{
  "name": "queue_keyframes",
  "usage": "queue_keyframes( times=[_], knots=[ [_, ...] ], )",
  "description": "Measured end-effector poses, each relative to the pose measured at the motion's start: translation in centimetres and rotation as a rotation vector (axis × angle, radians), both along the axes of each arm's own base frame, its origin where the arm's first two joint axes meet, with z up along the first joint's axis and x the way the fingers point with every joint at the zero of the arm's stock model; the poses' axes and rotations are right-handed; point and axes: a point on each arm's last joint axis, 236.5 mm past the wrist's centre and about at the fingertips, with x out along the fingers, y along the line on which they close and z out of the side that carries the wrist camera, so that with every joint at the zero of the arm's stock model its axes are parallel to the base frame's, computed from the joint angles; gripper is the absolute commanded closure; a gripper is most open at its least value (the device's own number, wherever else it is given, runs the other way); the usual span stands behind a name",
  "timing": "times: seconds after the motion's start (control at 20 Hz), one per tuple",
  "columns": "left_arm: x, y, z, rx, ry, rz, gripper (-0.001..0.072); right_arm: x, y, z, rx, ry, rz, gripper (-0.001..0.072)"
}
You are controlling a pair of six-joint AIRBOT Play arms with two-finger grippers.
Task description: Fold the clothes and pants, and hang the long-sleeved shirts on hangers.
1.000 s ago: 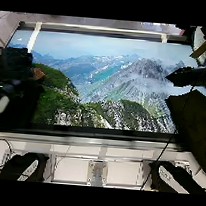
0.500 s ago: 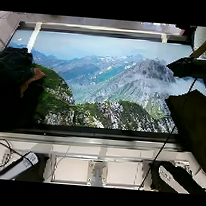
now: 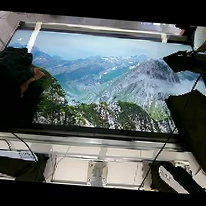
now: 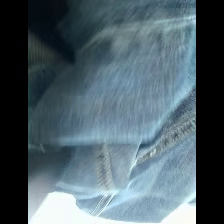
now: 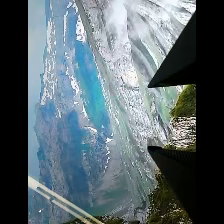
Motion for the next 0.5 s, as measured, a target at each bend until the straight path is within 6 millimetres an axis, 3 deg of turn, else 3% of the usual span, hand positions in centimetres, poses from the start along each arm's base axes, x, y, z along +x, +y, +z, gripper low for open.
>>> queue_keyframes(
  times=[0.15,0.25,0.35,0.45,0.5],
  knots=[
    [1.0,0.2,-0.8,0.003,-0.017,-0.007,0.0695,0.0,0.2,0.1,0.009,-0.002,0.002,0.0287],
    [1.7,0.0,0.7,0.040,-0.054,-0.052,0.0696,0.0,0.2,0.2,0.021,0.004,-0.005,0.0288],
    [2.8,-1.3,5.1,0.094,-0.149,-0.125,0.0696,-0.3,0.1,0.4,0.023,0.015,-0.012,0.0297],
    [3.6,-4.2,12.0,0.160,-0.293,-0.222,0.0696,-0.9,-0.3,0.4,-0.010,0.034,-0.013,0.0297],
    [3.8,-6.4,16.4,0.201,-0.387,-0.278,0.0696,-1.4,-0.7,0.4,-0.041,0.048,-0.014,0.0297]
  ],
)
